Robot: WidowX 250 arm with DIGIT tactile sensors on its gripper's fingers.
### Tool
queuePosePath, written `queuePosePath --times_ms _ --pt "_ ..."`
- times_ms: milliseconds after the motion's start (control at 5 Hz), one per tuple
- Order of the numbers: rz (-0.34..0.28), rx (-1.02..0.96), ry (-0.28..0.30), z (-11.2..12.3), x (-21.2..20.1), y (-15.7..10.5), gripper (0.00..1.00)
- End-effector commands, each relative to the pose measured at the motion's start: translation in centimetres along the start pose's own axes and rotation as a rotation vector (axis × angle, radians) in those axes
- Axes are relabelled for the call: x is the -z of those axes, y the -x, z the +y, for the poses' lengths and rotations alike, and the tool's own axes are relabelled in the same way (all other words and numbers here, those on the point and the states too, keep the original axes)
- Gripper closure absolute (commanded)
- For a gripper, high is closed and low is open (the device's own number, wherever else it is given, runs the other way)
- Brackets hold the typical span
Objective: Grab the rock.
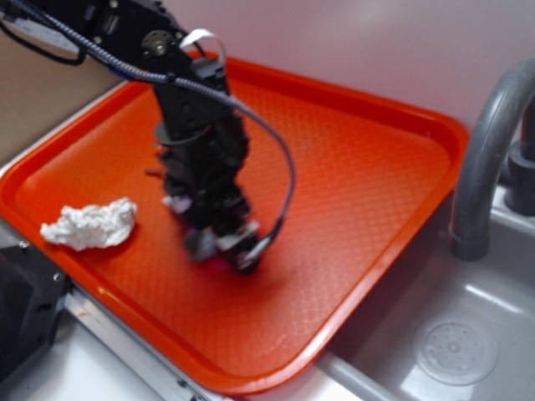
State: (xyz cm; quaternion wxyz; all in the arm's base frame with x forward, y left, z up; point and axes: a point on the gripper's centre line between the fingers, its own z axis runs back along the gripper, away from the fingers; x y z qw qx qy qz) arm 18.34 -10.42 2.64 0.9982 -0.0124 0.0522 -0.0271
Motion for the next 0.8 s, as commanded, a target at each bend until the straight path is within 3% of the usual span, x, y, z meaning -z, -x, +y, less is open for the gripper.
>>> queuePosePath --times_ms 0,200,400,600 --pt "-0.090 0.040 0.000 1.9 -9.8 -1.8 1.00" --pt "-0.147 -0.018 0.033 3.3 -15.0 -2.4 1.00" --pt "-0.244 -0.059 0.093 3.5 -20.0 -2.2 1.00" --pt "-0.248 -0.043 0.104 3.1 -21.0 -2.5 1.00"
